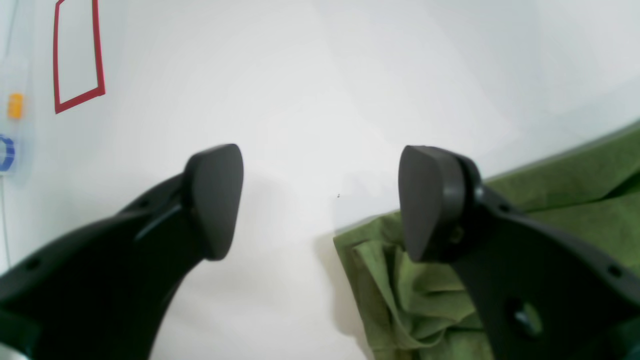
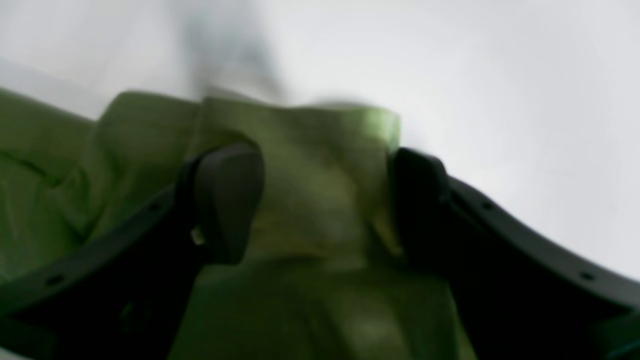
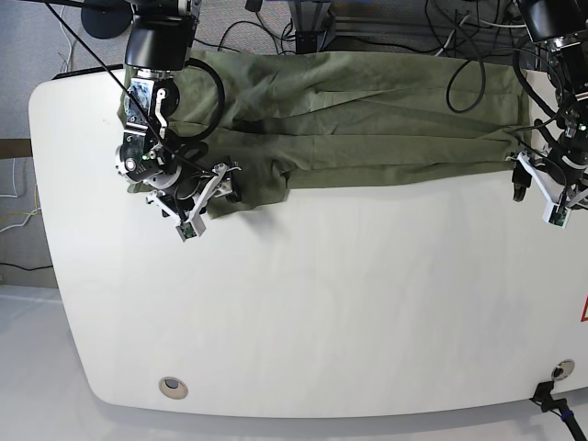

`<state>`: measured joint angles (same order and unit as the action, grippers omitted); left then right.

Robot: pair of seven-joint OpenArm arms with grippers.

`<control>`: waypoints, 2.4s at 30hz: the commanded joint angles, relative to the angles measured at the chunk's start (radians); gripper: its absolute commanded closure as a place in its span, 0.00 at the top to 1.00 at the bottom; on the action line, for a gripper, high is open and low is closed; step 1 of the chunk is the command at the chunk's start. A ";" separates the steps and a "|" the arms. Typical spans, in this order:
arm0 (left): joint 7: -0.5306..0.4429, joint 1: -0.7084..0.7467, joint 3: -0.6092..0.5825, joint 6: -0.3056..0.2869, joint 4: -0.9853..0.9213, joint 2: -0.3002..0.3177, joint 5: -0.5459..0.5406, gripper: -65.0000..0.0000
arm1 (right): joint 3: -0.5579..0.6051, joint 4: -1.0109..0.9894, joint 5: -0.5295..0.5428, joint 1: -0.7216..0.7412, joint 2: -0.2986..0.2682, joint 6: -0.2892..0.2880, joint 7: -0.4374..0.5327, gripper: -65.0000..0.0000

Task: Fold the T-shirt properly
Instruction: 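Lay the folded edge down and release both grippers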

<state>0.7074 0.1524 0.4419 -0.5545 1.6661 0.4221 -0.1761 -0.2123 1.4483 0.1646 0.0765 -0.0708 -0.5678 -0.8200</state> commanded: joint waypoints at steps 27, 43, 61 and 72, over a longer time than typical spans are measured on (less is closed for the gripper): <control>-0.022 -0.014 0.005 0.004 -0.027 0.019 -0.004 0.68 | 0.000 0.553 0.006 -0.275 0.113 -0.130 -0.381 0.00; -0.022 -0.014 -0.068 0.006 -0.027 0.017 -0.004 0.68 | 0.153 0.553 0.006 -0.350 0.062 -0.130 -0.508 0.60; -0.019 0.131 -0.147 -0.060 0.217 -0.024 -0.007 0.67 | 0.095 0.556 -0.003 -0.194 0.019 -0.130 -0.305 0.67; -0.019 0.230 -0.193 -0.144 0.239 -0.075 -0.007 0.53 | 0.003 0.555 0.000 -0.215 -0.037 -0.130 -0.307 0.66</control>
<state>0.7033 0.3862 0.2420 -0.7002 1.8713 0.3359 -0.1783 -0.2089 1.9827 0.1520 -0.1444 -0.1081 -0.6964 -1.1446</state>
